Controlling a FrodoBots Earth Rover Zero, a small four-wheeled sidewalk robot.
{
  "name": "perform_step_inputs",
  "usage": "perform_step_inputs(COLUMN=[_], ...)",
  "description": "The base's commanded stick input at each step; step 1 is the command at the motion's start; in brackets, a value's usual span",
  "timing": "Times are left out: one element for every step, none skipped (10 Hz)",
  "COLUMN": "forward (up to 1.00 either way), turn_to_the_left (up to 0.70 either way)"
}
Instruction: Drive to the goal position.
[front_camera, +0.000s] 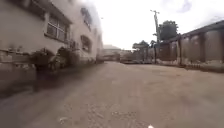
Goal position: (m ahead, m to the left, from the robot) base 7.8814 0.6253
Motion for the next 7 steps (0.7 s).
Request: perform_step_inputs(forward=[1.00, 1.00, 1.00, 1.00, 1.00, 1.00, 1.00], turn_to_the_left=[0.00, 0.00, 0.00, 0.00, 0.00, 0.00, 0.00])
